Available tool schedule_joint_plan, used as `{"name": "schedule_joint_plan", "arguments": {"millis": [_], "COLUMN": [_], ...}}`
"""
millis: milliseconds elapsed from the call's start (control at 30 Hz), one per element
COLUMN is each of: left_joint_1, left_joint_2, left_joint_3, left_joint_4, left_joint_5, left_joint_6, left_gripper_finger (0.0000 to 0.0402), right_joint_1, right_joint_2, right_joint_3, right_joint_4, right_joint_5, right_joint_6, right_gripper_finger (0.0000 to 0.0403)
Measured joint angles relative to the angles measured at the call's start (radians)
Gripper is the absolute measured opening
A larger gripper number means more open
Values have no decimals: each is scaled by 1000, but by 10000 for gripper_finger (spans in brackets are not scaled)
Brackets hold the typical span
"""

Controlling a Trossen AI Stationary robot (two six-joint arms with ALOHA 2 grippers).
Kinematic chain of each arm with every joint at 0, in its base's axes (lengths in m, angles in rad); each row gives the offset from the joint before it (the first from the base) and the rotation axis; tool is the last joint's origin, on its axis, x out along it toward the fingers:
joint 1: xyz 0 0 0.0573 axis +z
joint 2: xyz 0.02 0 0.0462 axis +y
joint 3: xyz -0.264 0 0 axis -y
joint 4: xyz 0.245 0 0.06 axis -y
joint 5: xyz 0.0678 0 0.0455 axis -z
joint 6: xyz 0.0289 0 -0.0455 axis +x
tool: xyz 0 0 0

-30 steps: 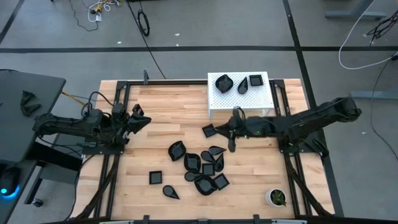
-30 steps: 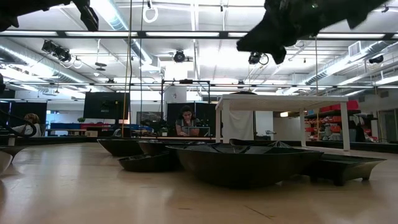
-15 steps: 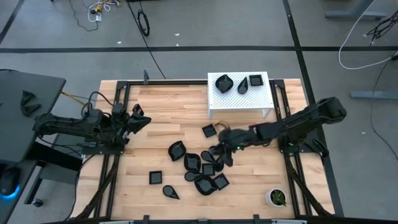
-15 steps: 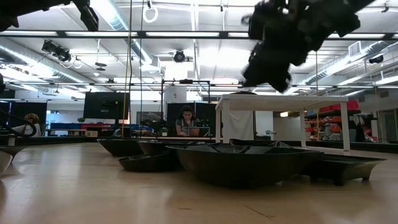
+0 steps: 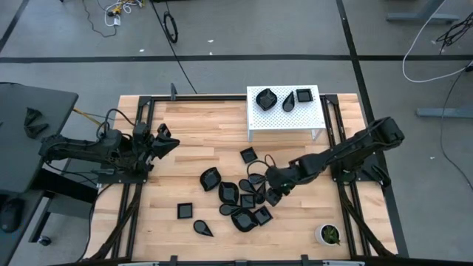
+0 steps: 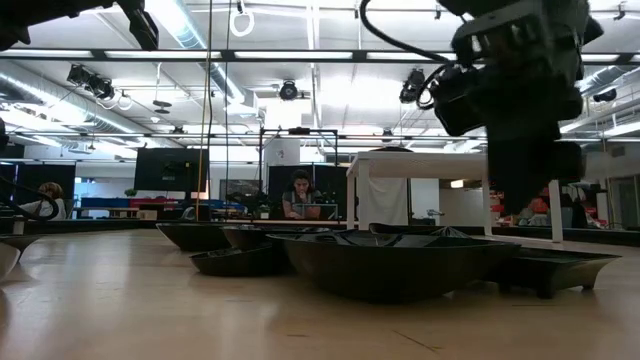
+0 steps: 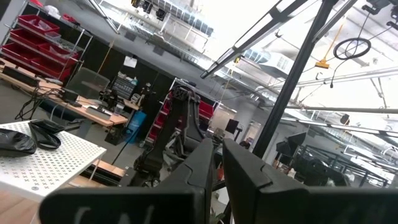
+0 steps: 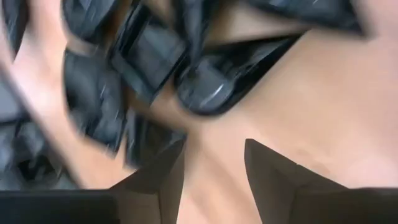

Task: Pick & Place Mini shaped plates
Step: Stack the drop shaped plate on top of the drop shaped plates on the shelf

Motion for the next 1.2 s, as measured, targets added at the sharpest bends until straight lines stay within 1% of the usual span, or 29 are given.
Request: {"name": "schedule_joint_plan", "arguments": {"millis": [100,233,433,667,833,967,1133,1200], "left_joint_1": [0,0,0,0,0,0,0,0], "left_joint_2": [0,0,0,0,0,0,0,0], "left_joint_3": [0,0,0,0,0,0,0,0], "left_joint_4": [0,0,2,0,0,0,-1,0], "left_joint_5": [0,0,0,0,0,0,0,0], "left_joint_6": [0,0,0,0,0,0,0,0], "left_gripper_finger": [42,42,42,42,42,42,42,42], "right_joint_1": [10,9,10,10,11,9,2,-5], "right_joint_2": [0,7,62,124,126,125,125,112], "right_joint_3": [0,-7,-46,-50,-50,-50,-50,-50], "right_joint_4": [-10,11,161,177,167,167,159,145], "right_joint_5": [121,168,165,168,200,223,225,221], "right_joint_6": [71,128,172,147,134,113,89,70], "right_gripper_finger": [164,163,164,145,115,74,15,6]}}
